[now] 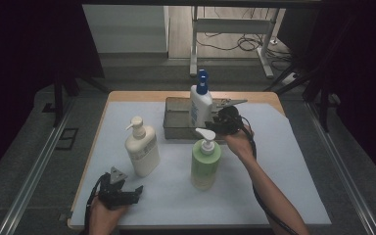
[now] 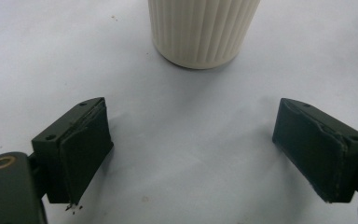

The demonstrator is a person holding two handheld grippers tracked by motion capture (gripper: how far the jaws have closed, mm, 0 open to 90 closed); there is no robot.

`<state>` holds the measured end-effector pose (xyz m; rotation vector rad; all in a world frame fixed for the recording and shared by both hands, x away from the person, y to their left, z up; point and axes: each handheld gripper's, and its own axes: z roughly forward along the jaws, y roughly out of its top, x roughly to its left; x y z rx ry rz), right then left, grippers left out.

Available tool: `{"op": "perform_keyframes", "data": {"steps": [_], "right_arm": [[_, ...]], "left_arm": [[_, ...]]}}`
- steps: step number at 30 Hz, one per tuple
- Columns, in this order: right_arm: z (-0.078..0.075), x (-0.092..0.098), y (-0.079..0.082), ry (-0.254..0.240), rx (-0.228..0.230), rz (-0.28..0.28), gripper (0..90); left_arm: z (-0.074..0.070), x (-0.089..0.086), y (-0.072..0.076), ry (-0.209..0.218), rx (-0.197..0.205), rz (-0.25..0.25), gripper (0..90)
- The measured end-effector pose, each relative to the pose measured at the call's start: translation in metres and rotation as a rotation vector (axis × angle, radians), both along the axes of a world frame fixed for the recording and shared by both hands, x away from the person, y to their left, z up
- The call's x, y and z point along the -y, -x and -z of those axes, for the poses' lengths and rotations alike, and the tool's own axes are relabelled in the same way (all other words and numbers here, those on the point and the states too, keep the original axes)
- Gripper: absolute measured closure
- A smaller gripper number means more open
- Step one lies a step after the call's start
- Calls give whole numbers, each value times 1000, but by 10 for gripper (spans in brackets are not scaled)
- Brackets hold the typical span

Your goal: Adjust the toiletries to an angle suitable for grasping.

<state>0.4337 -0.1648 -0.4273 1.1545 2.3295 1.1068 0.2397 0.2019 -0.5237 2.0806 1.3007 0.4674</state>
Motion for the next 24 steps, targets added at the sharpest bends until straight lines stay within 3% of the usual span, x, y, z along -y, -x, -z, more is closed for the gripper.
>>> {"op": "perform_keyframes", "data": {"steps": [6, 11, 24], "right_arm": [[4, 12, -3, 8, 13, 56, 785], [9, 14, -11, 11, 11, 82, 894], [20, 0, -41, 13, -25, 122, 897]], "left_arm": [[0, 0, 0, 0, 0, 0, 108], [0, 0, 0, 0, 0, 0, 108], [0, 0, 0, -1, 0, 0, 108]]}}
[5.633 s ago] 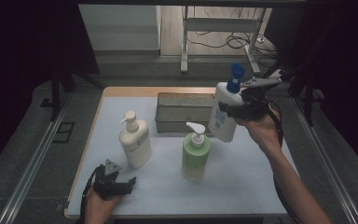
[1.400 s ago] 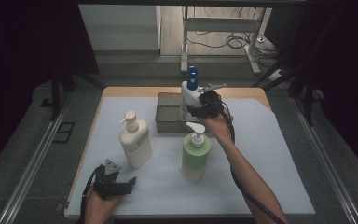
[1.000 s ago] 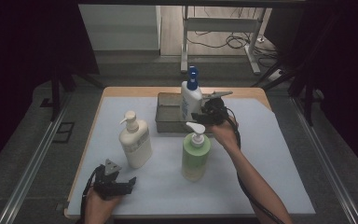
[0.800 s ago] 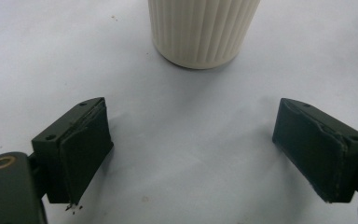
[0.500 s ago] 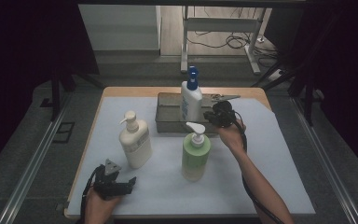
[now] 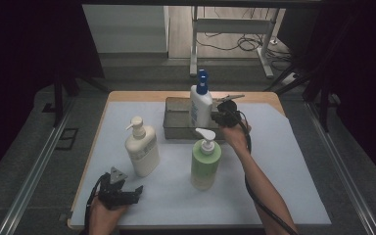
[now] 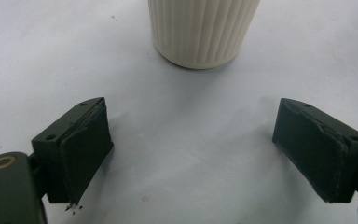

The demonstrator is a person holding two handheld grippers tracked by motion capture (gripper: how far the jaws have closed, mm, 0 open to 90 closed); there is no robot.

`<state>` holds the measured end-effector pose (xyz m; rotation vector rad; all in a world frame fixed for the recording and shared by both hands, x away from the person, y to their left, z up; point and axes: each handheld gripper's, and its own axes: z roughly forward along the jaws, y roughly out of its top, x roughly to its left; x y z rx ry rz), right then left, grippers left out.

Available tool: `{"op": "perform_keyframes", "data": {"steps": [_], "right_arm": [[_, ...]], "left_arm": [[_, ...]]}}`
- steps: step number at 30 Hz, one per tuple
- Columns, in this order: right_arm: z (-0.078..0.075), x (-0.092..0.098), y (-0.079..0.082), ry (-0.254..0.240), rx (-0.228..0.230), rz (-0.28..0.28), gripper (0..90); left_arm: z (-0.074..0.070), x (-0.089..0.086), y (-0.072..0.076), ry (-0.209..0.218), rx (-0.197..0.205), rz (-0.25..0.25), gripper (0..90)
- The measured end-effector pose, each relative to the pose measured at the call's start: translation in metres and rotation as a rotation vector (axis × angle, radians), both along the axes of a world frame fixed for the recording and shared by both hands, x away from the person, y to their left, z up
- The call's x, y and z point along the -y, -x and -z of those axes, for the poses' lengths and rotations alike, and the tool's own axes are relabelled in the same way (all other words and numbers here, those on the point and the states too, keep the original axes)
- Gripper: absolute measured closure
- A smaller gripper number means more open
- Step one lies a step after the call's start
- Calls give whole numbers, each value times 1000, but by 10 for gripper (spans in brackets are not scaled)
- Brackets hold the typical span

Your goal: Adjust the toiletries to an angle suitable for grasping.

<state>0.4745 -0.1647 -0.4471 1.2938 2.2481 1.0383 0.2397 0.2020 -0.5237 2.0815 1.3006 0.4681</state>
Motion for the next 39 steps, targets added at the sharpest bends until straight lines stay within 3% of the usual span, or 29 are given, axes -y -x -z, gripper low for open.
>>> {"op": "perform_keyframes", "data": {"steps": [11, 27, 39], "right_arm": [[7, -4, -12, -39, -38, -16, 897], [13, -14, -12, -10, -54, -29, 897], [16, -24, -13, -33, -68, -59, 897]], "left_arm": [[0, 0, 0, 0, 1, 0, 108], [0, 0, 0, 2, 1, -1, 108], [0, 0, 0, 0, -1, 0, 108]]}}
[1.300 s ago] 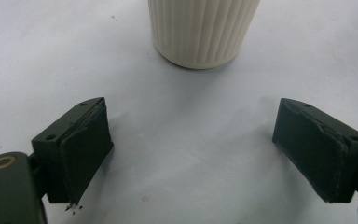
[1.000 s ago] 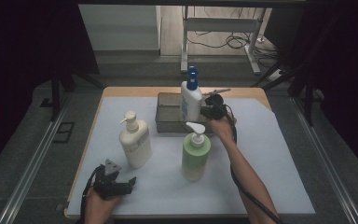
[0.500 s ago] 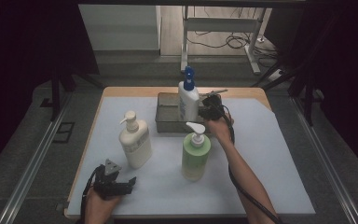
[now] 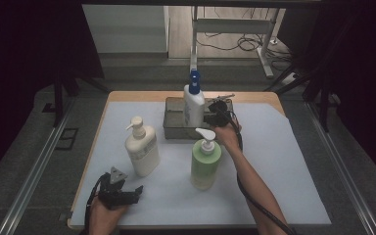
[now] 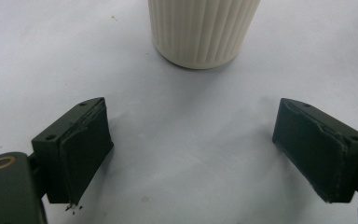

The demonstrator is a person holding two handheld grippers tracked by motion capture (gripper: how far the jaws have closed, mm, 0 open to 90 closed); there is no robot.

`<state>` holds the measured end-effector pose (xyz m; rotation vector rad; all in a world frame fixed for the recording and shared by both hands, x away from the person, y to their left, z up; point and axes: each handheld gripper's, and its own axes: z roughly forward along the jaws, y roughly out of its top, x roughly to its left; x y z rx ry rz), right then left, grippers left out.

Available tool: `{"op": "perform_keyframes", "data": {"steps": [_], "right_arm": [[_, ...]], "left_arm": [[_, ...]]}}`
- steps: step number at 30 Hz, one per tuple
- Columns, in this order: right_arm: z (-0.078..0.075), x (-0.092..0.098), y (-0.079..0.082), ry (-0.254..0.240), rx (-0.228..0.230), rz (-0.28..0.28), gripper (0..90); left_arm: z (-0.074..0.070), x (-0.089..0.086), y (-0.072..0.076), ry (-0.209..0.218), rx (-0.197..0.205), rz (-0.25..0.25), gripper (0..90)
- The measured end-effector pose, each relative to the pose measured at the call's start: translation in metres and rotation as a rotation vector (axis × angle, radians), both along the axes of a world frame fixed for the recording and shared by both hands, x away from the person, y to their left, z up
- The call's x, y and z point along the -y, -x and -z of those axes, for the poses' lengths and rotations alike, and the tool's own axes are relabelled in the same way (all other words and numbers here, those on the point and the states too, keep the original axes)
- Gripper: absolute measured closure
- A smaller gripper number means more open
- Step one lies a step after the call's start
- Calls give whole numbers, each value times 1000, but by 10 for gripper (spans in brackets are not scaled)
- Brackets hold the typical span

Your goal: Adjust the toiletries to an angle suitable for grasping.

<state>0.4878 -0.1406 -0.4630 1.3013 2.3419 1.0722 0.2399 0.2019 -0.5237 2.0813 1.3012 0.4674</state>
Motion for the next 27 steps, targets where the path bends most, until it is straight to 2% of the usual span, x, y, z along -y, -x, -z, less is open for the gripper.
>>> {"op": "perform_keyframes", "data": {"steps": [9, 15, 27], "right_arm": [[0, -12, -1, -1, -3, -24, 897], [-2, -17, -3, -17, -2, -33, 896], [-4, -27, -7, -12, -3, -62, 896]], "left_arm": [[0, 0, 0, 0, 1, 0, 107], [0, 0, 0, 0, 1, 0, 107], [0, 0, 0, 0, 1, 0, 107]]}}
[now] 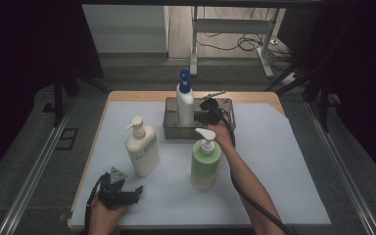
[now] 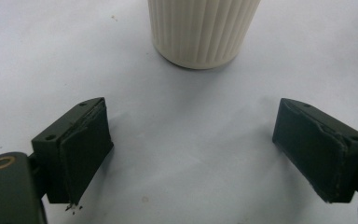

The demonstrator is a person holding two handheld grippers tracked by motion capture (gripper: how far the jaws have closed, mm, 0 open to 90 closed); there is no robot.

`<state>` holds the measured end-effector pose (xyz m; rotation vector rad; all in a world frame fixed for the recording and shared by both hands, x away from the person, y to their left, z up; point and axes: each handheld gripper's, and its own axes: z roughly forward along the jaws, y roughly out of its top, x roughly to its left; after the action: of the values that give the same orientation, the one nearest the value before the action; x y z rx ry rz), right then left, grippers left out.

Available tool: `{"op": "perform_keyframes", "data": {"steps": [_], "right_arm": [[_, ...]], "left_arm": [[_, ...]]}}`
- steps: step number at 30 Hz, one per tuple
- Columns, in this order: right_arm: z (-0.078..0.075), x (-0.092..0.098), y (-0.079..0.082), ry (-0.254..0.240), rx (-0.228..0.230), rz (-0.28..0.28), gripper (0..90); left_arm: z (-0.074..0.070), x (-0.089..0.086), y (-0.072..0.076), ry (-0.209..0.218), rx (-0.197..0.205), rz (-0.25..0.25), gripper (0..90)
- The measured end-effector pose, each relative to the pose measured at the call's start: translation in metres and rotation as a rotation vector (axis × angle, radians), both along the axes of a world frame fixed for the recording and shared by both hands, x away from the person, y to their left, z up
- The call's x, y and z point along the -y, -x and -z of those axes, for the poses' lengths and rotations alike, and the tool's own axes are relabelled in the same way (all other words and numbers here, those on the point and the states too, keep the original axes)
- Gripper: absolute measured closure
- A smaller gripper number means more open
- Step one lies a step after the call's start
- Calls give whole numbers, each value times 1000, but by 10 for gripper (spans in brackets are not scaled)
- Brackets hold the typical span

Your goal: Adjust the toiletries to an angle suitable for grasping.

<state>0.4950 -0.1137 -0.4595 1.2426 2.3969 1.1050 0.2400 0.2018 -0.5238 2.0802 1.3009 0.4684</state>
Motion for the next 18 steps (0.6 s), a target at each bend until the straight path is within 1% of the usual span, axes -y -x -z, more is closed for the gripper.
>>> {"op": "perform_keyframes", "data": {"steps": [5, 7, 8, 11, 18], "right_arm": [[-2, -3, -6, 3, -2, -2, 896], [-2, -4, -7, 9, -4, -14, 896], [-2, -5, -7, 3, -9, -8, 896], [0, -9, -6, 10, -18, -15, 897], [2, -18, -6, 14, -21, -39, 896]], "left_arm": [[0, 0, 0, 0, 0, 0, 107], [0, 0, 0, 0, 0, 0, 107], [0, 0, 0, 0, 0, 0, 107], [0, 0, 0, 0, 0, 0, 107], [0, 0, 0, 0, 0, 0, 107]]}}
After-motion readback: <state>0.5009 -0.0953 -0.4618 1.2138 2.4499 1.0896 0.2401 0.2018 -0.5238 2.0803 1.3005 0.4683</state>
